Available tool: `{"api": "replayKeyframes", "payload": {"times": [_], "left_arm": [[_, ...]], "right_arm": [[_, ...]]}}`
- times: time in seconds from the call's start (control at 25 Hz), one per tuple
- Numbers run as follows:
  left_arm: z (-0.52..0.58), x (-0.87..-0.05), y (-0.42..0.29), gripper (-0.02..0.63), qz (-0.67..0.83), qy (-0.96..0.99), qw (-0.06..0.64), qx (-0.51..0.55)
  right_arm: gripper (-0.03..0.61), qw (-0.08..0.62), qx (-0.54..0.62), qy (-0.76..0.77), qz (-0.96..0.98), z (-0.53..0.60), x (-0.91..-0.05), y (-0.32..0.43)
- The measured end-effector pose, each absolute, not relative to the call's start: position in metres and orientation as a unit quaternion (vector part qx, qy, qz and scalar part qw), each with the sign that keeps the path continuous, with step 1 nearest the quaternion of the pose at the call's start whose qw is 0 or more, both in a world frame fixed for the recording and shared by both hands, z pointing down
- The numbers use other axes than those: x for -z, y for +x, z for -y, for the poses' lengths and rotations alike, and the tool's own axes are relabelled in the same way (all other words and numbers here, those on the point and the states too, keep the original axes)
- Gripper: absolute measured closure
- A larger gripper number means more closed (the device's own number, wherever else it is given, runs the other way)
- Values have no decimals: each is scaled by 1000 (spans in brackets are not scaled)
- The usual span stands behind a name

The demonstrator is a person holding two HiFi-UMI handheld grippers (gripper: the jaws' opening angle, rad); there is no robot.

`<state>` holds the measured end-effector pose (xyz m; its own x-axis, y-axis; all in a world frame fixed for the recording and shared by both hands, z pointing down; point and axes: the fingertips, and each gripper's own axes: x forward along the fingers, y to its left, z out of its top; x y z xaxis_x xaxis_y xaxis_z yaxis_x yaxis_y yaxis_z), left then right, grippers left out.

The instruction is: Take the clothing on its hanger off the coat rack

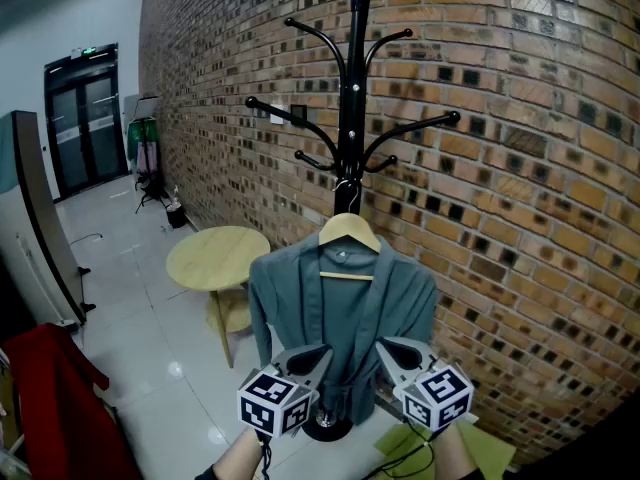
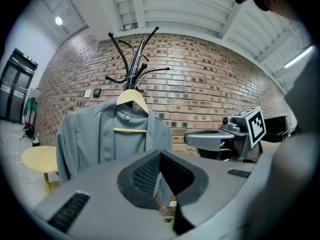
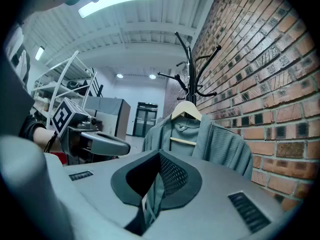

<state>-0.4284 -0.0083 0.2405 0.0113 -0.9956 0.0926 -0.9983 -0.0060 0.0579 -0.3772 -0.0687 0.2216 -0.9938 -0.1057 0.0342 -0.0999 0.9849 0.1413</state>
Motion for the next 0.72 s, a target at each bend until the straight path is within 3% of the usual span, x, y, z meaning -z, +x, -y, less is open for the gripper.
{"api": "replayKeyframes", "payload": {"times": [0.32, 0.56, 0.72], "left_arm": [[18, -220, -436, 607, 703, 710, 29, -22], [22, -215, -444, 607, 707, 706, 16, -33], [25, -213, -450, 607, 712, 701, 15, -35]], "right_arm": [[578, 11, 123, 96, 988, 125, -179, -399], [368, 31, 166, 128, 977, 184, -148, -430], [334, 61, 210, 135, 966, 210, -133, -453]]}}
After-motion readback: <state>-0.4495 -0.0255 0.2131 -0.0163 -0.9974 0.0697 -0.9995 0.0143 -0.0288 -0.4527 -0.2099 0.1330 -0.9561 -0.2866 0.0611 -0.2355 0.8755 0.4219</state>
